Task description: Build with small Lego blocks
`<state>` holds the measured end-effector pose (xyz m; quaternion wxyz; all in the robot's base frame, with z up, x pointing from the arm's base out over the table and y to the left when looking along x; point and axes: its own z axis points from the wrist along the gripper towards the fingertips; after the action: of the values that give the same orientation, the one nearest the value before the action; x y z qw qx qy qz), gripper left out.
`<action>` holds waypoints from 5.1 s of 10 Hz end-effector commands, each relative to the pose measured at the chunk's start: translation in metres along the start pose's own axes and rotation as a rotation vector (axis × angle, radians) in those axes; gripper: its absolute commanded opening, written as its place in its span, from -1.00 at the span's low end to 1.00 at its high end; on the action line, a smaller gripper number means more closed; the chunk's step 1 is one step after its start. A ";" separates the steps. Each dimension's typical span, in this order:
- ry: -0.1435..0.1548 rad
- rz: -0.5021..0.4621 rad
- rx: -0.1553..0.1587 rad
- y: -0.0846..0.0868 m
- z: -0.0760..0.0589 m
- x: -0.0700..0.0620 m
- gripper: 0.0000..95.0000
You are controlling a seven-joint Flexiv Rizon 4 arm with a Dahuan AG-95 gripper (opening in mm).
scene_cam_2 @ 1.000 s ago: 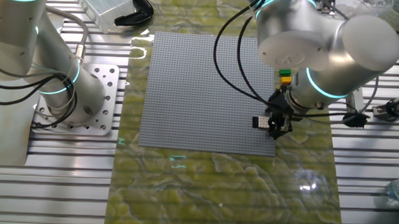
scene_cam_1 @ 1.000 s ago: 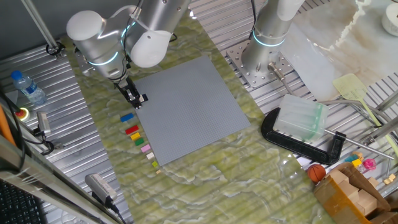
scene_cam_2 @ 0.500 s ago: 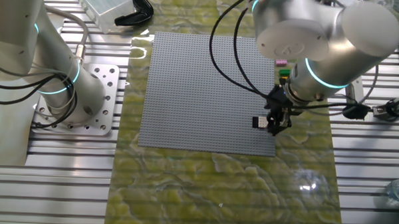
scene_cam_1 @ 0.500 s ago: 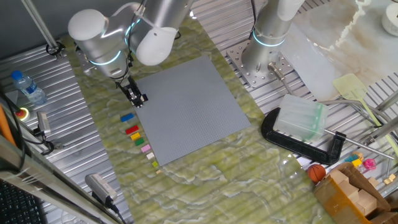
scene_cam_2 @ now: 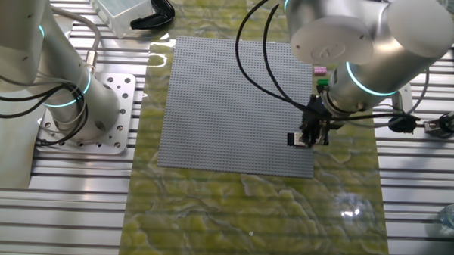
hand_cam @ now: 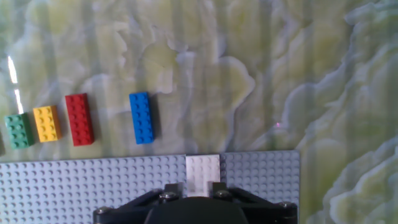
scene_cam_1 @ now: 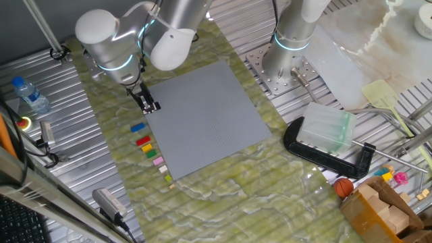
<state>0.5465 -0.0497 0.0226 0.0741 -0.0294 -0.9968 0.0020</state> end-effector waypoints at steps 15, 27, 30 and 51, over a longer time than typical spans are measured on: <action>-0.005 0.007 0.002 -0.006 0.008 -0.007 -1.00; 0.004 -0.003 0.012 -0.008 0.009 -0.026 -1.00; 0.007 0.001 0.012 -0.007 0.005 -0.025 -1.00; 0.034 -0.038 0.035 -0.006 -0.010 -0.007 -1.00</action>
<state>0.5530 -0.0557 0.0301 0.0887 -0.0096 -0.9958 0.0199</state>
